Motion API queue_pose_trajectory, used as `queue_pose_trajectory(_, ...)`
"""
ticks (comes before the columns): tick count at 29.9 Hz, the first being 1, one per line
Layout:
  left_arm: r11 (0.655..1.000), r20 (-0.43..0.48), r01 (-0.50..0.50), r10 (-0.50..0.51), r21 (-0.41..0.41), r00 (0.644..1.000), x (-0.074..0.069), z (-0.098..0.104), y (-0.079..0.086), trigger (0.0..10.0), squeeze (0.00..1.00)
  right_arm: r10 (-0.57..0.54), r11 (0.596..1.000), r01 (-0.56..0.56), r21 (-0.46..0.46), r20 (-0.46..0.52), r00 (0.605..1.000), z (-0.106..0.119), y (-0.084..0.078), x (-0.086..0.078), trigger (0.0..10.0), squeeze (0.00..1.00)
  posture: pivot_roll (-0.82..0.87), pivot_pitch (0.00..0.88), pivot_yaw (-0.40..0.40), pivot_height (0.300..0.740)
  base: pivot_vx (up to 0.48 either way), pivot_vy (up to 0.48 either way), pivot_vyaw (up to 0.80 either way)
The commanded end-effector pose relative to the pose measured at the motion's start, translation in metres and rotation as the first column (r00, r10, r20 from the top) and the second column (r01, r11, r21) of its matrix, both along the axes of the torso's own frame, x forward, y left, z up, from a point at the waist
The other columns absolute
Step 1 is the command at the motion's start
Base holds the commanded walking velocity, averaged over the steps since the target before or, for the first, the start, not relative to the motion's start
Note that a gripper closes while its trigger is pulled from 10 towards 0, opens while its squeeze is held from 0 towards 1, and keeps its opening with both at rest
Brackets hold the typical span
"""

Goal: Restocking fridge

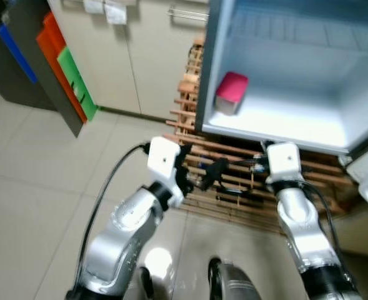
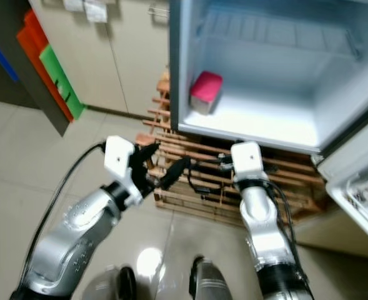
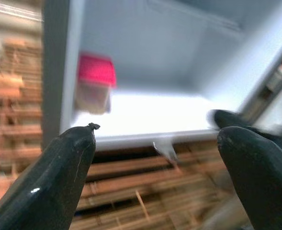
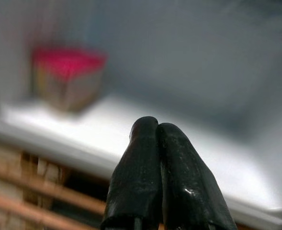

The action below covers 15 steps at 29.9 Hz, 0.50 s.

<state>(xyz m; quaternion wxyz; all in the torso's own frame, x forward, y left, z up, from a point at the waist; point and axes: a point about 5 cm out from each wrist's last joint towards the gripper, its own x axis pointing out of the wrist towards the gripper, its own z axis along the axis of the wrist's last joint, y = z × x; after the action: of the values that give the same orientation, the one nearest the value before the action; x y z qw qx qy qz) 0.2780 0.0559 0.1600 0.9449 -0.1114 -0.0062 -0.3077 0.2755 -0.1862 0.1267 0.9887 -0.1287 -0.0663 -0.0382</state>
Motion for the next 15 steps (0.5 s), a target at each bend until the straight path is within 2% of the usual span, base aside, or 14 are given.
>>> queue_pose_trajectory(1, 0.996, -0.001, -0.085, 0.085, 0.01, 0.996, 0.008, -0.004, 0.011, 10.0, 0.0, -0.024, 0.998, 0.022, 0.056, 0.045, 0.999, 0.015, -0.007, -0.009, 10.0, 0.0, -0.2, 0.0, 0.034, 0.74, 0.0, 0.0, 0.0)
queue_pose_trajectory(5, 0.961, -0.006, -0.276, 0.276, -0.017, 0.961, 0.019, -0.002, 0.037, 10.0, 0.0, 0.017, 0.99, -0.027, 0.139, 0.074, 0.997, 0.019, -0.006, -0.03, 10.0, 0.0, -0.19, 0.0, 0.034, 0.74, 0.0, 0.0, 0.0)
queue_pose_trajectory(6, 0.961, -0.006, -0.276, 0.276, -0.017, 0.961, 0.019, -0.002, 0.037, 10.0, 0.0, 0.017, 0.99, -0.027, 0.139, 0.074, 0.997, 0.019, -0.006, -0.03, 10.0, 0.0, -0.19, 0.0, 0.034, 0.74, 0.0, 0.0, 0.0)
queue_pose_trajectory(7, 0.948, 0.005, -0.319, 0.319, -0.017, 0.948, 0.021, 0.0, 0.044, 10.0, 0.0, 0.036, 0.988, -0.047, 0.15, 0.076, 0.996, 0.02, -0.004, -0.032, 10.0, 0.0, -0.18, 0.0, 0.033, 0.74, 0.0, 0.0, 0.0)
queue_pose_trajectory(8, 0.918, 0.038, -0.396, 0.396, -0.001, 0.917, 0.023, 0.002, 0.059, 10.0, 0.0, 0.064, 0.984, -0.075, 0.163, 0.072, 0.995, 0.02, -0.004, -0.035, 10.0, 0.0, -0.17, 0.0, 0.028, 0.74, 0.0, 0.0, 0.0)
queue_pose_trajectory(10, 0.905, 0.056, -0.425, 0.424, 0.01, 0.904, 0.023, 0.003, 0.066, 10.0, 0.0, 0.071, 0.982, -0.082, 0.171, 0.069, 0.995, 0.021, -0.004, -0.035, 10.0, 0.0, -0.15, 0.0, 0.023, 0.74, 0.0, 0.0, 0.0)
queue_pose_trajectory(11, 0.885, 0.096, -0.464, 0.459, 0.037, 0.883, 0.022, 0.003, 0.077, 10.0, 0.0, 0.095, 0.977, -0.106, 0.183, 0.068, 0.993, 0.022, -0.003, -0.033, 10.0, 0.0, -0.14, 0.0, 0.017, 0.74, 0.0, 0.0, 0.0)
queue_pose_trajectory(12, 0.885, 0.096, -0.464, 0.459, 0.037, 0.883, 0.022, 0.003, 0.077, 10.0, 0.0, 0.095, 0.977, -0.106, 0.183, 0.068, 0.993, 0.022, -0.003, -0.033, 10.0, 0.0, -0.14, 0.0, 0.017, 0.74, 0.0, 0.0, 0.0)
queue_pose_trajectory(15, 0.865, 0.109, -0.499, 0.492, 0.05, 0.864, 0.022, 0.001, 0.084, 10.0, 0.0, 0.137, 0.961, -0.149, 0.232, 0.067, 0.988, 0.023, 0.003, -0.015, 10.0, 0.0, -0.1, 0.0, -0.006, 0.74, 0.0, 0.0, 0.0)
